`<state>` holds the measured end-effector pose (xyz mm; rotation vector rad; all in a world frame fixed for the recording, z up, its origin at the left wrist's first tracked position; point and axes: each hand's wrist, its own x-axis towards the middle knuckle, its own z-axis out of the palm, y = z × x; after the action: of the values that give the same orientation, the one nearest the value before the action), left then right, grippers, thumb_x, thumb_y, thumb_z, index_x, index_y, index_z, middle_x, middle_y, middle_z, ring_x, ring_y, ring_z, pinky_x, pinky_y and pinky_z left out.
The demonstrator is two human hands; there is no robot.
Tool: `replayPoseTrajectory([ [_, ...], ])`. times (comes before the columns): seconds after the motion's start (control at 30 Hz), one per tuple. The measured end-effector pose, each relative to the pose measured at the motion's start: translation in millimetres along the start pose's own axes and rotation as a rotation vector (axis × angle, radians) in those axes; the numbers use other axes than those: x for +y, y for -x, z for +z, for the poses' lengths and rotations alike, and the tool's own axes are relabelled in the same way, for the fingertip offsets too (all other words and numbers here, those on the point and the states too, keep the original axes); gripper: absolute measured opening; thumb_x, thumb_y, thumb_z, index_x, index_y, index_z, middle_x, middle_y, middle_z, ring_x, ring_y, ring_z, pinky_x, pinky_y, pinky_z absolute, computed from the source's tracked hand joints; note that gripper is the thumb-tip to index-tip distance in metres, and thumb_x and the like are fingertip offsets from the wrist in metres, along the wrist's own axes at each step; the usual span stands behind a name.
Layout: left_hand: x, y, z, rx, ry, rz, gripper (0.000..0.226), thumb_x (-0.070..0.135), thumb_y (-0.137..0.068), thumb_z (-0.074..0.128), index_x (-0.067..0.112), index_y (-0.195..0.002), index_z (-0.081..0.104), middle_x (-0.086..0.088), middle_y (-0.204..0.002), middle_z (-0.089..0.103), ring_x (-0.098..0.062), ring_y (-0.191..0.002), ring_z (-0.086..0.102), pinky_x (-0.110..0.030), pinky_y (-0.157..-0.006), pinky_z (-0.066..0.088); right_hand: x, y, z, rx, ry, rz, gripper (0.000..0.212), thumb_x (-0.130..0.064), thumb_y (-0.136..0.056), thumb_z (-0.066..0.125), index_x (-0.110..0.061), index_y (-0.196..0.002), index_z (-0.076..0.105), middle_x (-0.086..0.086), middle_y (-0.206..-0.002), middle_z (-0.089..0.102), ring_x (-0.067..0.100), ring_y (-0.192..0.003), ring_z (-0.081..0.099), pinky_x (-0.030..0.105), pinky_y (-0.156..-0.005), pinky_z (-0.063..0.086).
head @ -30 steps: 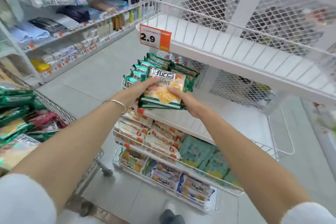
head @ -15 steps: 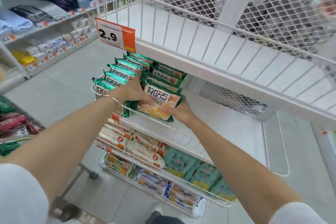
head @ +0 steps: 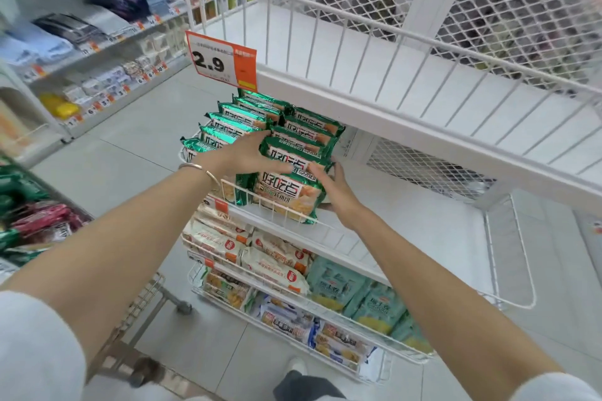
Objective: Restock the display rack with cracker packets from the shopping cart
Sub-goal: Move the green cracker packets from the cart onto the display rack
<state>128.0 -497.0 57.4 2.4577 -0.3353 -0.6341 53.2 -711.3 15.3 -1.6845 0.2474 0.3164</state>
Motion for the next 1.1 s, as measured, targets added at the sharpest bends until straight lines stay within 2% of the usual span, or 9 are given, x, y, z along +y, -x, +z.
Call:
replayPoseTrajectory([
  [0.1, 10, -1, 15, 0.038, -0.080, 0.029, 0.087, 0.078, -0.089, 0.030, 0.035, -0.161, 0.005, 0.000, -0.169, 0.007, -0.026, -0.155, 0.006, -0.054, -0.124, 0.010, 1, -10, 10, 0.137, -0.011, 0.020, 0.061, -0.058, -0.100, 0.041, -0.030, -0.150, 0.023, 0.004, -0.139, 0.056, 0.026, -0.112, 0.066, 0.053, -0.097, 0.053],
  [0.27, -26, -20, 28, 0.189, -0.499, 0.066, 0.082, 0.080, -0.089, 0.019, 0.038, -0.160, 0.013, -0.002, -0.168, 0.012, -0.023, -0.156, -0.001, -0.058, -0.122, 0.001, 10, -21, 33, 0.222, 0.086, 0.066, 0.066, -0.054, -0.102, 0.032, -0.027, -0.156, 0.008, 0.010, -0.156, 0.039, 0.032, -0.129, 0.053, 0.042, -0.106, 0.046],
  [0.47, -46, -24, 30, 0.212, -0.624, 0.018, 0.088, 0.084, -0.080, 0.003, 0.043, -0.158, 0.012, 0.005, -0.169, 0.000, -0.023, -0.155, -0.009, -0.060, -0.122, -0.003, 4, -37, 44, 0.201, 0.154, 0.087, 0.065, -0.046, -0.106, 0.031, -0.017, -0.158, 0.003, 0.009, -0.161, 0.022, 0.034, -0.132, 0.049, 0.017, -0.065, 0.053],
  [0.6, -35, -28, 41, 0.227, -0.680, 0.090, 0.080, 0.079, -0.090, 0.012, 0.039, -0.159, 0.016, 0.002, -0.169, 0.001, -0.023, -0.155, -0.009, -0.058, -0.122, -0.006, 23, -34, 32, 0.150, 0.172, 0.187, 0.069, -0.055, -0.104, 0.025, -0.015, -0.157, 0.005, 0.012, -0.158, 0.034, 0.035, -0.129, 0.053, 0.039, -0.105, 0.044],
  [0.7, -39, -29, 46, 0.254, -0.626, 0.111, 0.079, 0.078, -0.091, 0.016, 0.038, -0.159, 0.016, 0.002, -0.169, 0.000, -0.022, -0.156, -0.008, -0.057, -0.122, -0.007, 24, -36, 32, 0.170, 0.227, 0.257, 0.070, -0.055, -0.105, 0.020, -0.008, -0.156, 0.011, 0.016, -0.153, 0.041, 0.034, -0.125, 0.055, 0.043, -0.101, 0.047],
  [0.83, -51, -29, 37, 0.220, -0.661, 0.075, 0.092, 0.084, -0.078, -0.001, 0.042, -0.159, 0.009, 0.003, -0.169, 0.000, -0.023, -0.155, -0.011, -0.061, -0.121, -0.005, 10, -44, 48, 0.163, 0.313, 0.265, 0.058, -0.030, -0.108, 0.029, -0.003, -0.155, 0.009, 0.020, -0.160, 0.022, 0.037, -0.124, 0.054, 0.040, -0.087, 0.053],
  [0.9, -50, -30, 36, 0.217, -0.647, 0.067, 0.094, 0.084, -0.075, -0.003, 0.044, -0.159, 0.009, 0.004, -0.169, 0.001, -0.023, -0.155, -0.011, -0.063, -0.121, -0.003, 10, -44, 49, 0.192, 0.254, 0.296, 0.065, -0.043, -0.107, 0.027, -0.005, -0.156, 0.007, 0.019, -0.156, 0.034, 0.036, -0.125, 0.054, 0.040, -0.082, 0.054],
  [1.0, -46, -30, 37, 0.205, -0.611, 0.056, 0.093, 0.084, -0.075, -0.001, 0.044, -0.158, 0.009, 0.004, -0.169, 0.000, -0.023, -0.155, -0.011, -0.064, -0.120, -0.002, 17, -47, 42, 0.170, 0.127, 0.294, 0.068, -0.052, -0.105, 0.028, -0.009, -0.154, 0.013, 0.015, -0.151, 0.042, 0.035, -0.132, 0.049, 0.051, -0.107, 0.043],
  [1.1, -46, -24, 32, 0.170, -0.558, 0.067, 0.097, 0.090, -0.071, 0.002, 0.046, -0.158, 0.003, 0.003, -0.168, -0.007, -0.021, -0.154, -0.014, -0.063, -0.120, -0.005, 22, -39, 37, 0.182, 0.273, 0.203, 0.070, -0.054, -0.103, 0.034, -0.006, -0.152, 0.019, 0.018, -0.152, 0.036, 0.035, -0.135, 0.043, 0.050, -0.113, 0.036],
])
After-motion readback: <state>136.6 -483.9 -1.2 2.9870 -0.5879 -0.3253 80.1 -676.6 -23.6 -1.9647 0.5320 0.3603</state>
